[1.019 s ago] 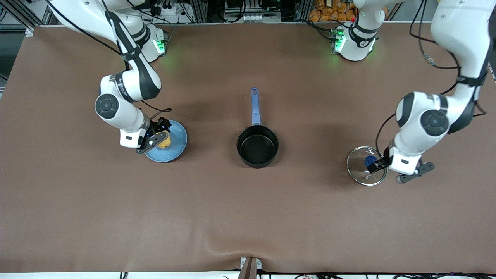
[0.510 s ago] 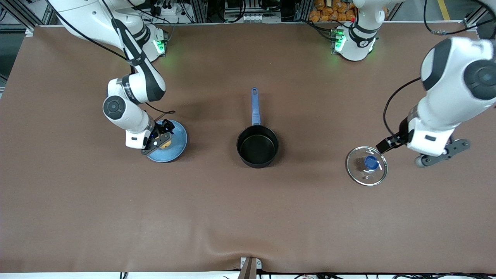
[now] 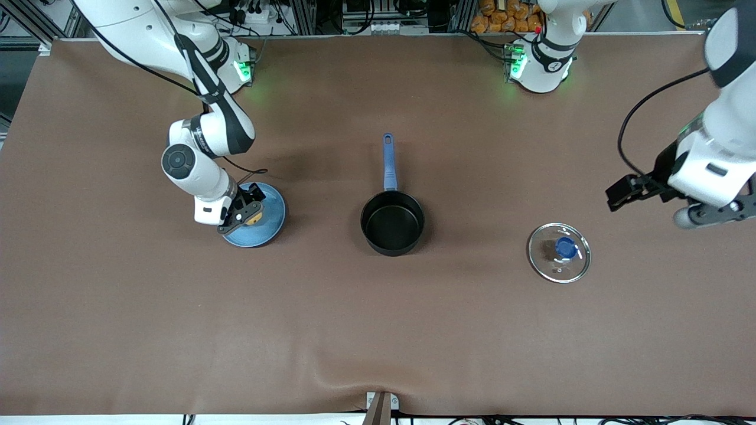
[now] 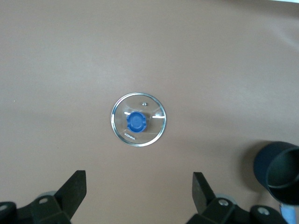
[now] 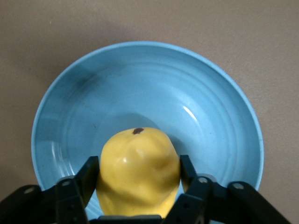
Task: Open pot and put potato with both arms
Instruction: 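Lift the potato with the right gripper while the left gripper withdraws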
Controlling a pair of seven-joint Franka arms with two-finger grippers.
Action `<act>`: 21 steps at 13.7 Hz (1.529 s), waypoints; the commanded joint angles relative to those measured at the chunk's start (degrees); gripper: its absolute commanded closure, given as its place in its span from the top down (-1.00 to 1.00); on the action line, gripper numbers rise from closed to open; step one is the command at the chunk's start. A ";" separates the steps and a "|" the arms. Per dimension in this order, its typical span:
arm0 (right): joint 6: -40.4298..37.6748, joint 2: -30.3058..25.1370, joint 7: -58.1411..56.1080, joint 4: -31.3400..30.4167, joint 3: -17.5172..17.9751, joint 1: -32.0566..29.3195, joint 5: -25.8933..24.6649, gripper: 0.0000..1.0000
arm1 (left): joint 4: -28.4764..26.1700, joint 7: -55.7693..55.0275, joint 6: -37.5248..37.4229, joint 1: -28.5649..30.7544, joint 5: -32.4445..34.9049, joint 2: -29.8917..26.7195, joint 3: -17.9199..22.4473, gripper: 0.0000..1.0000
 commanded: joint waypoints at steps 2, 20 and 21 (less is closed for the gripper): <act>4.61 -2.09 -8.81 -1.01 -0.15 0.27 0.81 -1.00 | -0.36 3.07 -1.78 2.89 -4.49 -5.09 -0.09 1.00; -29.71 24.43 55.17 60.61 1.26 24.17 4.68 -1.00 | -4.05 9.49 -11.28 -18.02 -8.18 -10.81 24.44 1.00; -28.13 25.31 55.96 60.79 1.26 24.78 4.16 -1.00 | -4.14 9.58 -11.28 -18.02 -8.35 -10.72 24.44 1.00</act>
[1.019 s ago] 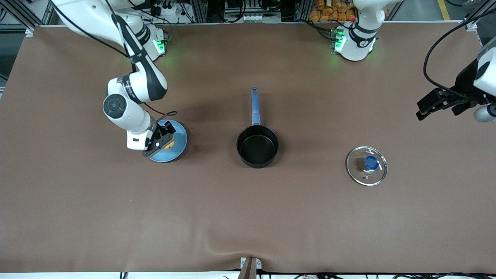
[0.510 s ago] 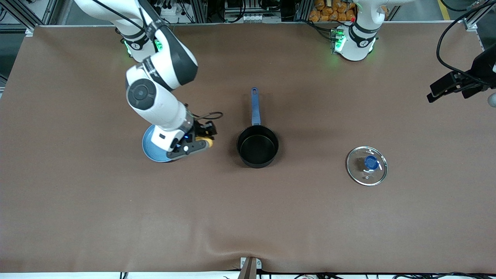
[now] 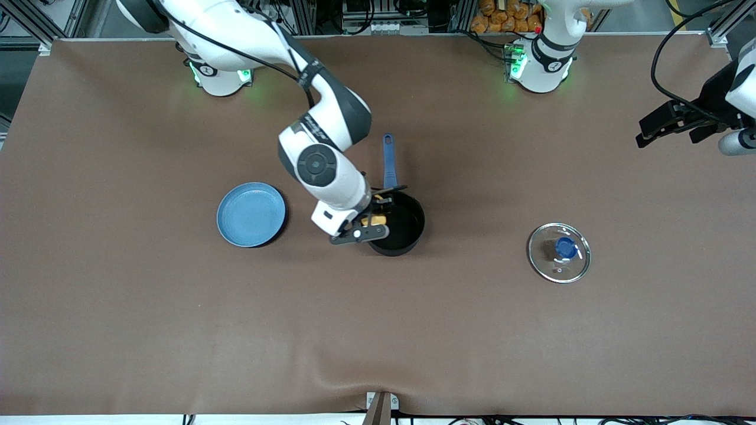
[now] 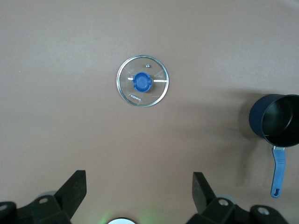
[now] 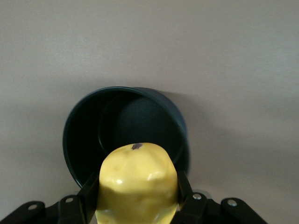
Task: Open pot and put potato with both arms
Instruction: 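Lower the yellow potato into the saucepan and open the right gripper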
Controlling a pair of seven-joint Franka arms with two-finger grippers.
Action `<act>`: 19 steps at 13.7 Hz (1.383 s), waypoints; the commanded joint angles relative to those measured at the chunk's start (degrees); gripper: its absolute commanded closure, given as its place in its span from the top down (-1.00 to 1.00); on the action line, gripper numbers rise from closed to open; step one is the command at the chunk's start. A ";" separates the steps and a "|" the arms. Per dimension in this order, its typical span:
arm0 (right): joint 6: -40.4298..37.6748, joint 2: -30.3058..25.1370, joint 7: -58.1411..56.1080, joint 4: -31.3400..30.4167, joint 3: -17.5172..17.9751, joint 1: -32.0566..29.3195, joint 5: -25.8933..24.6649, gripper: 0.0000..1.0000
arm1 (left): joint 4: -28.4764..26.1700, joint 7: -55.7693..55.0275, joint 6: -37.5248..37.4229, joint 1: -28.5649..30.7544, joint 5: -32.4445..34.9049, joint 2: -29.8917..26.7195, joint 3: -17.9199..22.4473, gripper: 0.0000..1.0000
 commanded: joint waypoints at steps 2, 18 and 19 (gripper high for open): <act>3.42 4.80 3.28 4.44 -0.75 1.76 -2.73 -1.00 | -0.69 1.85 -1.18 0.00 -0.35 -0.51 0.01 1.00; 8.97 11.40 11.09 5.23 -2.77 6.59 -6.08 0.99 | -6.12 3.44 2.05 1.40 3.96 -3.14 -4.65 1.00; 8.62 11.31 11.46 6.02 -2.77 6.59 -5.99 1.00 | -9.45 3.44 4.94 2.10 2.48 -5.50 -4.47 1.00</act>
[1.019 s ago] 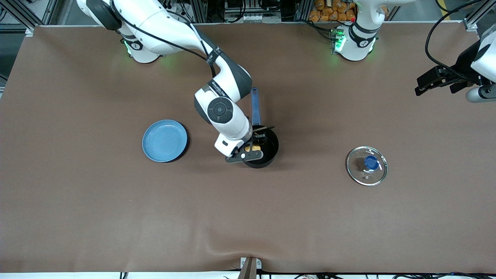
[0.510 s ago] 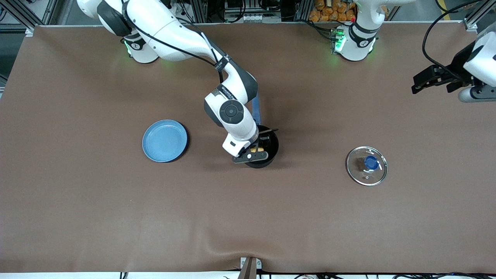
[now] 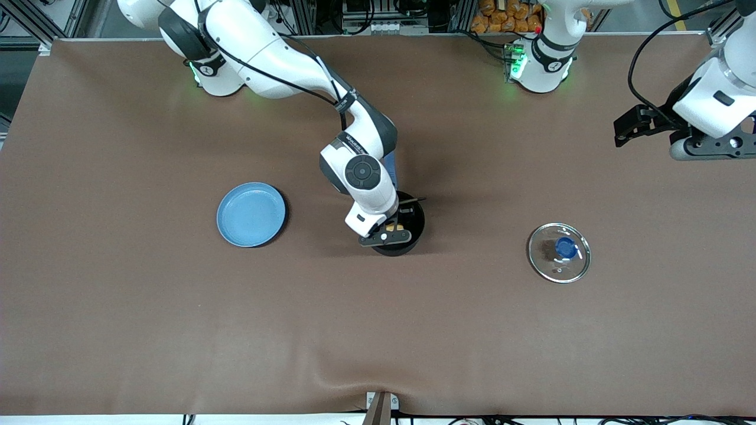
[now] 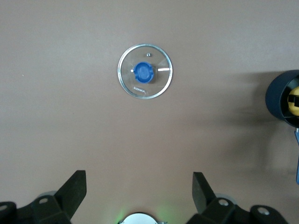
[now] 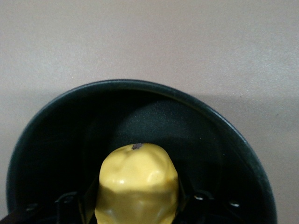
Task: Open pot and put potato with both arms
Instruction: 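Lower the yellow potato into the saucepan and open the right gripper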
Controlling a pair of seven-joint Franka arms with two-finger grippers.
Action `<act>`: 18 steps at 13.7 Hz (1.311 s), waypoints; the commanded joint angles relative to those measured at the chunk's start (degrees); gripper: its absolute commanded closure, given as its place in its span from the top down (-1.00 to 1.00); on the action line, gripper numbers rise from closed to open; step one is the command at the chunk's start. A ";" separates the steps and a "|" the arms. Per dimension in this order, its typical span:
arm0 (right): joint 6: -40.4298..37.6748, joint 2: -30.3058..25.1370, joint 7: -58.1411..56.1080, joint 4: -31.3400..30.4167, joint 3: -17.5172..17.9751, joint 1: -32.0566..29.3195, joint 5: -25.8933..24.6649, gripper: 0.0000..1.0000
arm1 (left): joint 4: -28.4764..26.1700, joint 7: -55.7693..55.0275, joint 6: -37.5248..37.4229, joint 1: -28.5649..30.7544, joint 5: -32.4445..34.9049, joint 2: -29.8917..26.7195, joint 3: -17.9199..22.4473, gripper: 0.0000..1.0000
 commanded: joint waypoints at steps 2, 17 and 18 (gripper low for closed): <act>-1.22 0.91 4.06 3.96 -0.64 0.69 -0.93 1.00 | -9.43 0.78 6.73 2.30 -1.96 -7.95 -0.80 1.00; -30.12 -8.75 -5.41 13.72 6.80 -20.80 -0.58 1.00 | -3.11 0.60 0.75 2.30 -1.87 -5.41 -0.72 1.00; -32.66 -9.45 -7.86 13.72 10.23 -25.71 -0.67 1.00 | -3.11 0.60 0.75 2.30 -1.69 -5.32 -0.72 1.00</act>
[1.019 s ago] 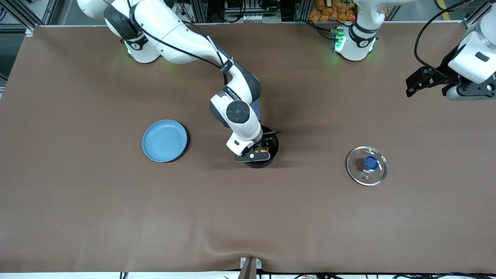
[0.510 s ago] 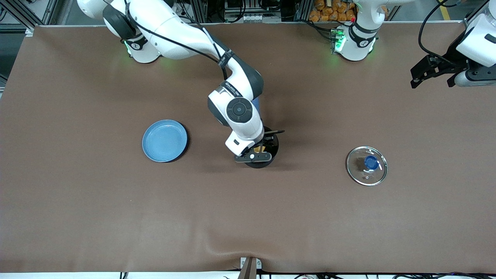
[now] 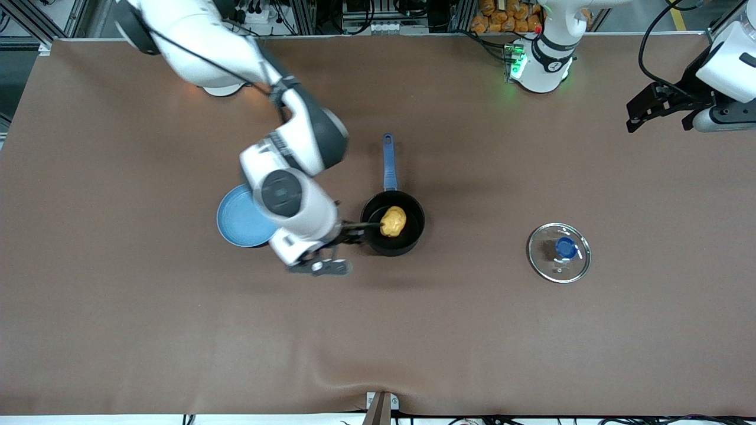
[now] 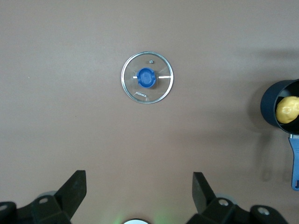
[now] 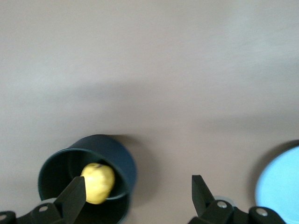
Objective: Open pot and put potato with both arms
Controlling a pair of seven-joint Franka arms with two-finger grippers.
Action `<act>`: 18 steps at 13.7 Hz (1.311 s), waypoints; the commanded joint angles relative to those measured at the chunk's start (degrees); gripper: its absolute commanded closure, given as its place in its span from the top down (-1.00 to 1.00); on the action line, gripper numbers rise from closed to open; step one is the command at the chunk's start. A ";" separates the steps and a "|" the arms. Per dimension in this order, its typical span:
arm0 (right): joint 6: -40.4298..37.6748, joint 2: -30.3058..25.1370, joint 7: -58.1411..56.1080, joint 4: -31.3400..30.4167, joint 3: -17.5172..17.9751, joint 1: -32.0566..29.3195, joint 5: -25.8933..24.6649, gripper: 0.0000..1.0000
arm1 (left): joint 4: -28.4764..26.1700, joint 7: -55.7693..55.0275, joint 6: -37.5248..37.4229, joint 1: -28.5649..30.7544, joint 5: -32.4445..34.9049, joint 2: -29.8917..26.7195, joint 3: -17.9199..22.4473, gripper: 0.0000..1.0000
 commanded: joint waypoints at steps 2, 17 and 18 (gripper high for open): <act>-9.58 -2.97 -9.70 -0.52 11.77 -16.09 -2.30 1.00 | 1.78 0.60 -1.44 0.58 -0.52 0.86 -0.51 1.00; -16.36 -41.99 -25.79 -26.88 -0.76 -25.71 -6.64 1.00 | 1.87 0.69 -1.44 0.58 -0.52 1.39 -0.51 1.00; -17.24 -43.05 -25.99 -28.11 -2.00 -25.62 -6.36 1.00 | 1.87 0.69 -1.44 0.58 -0.43 1.39 -0.51 1.00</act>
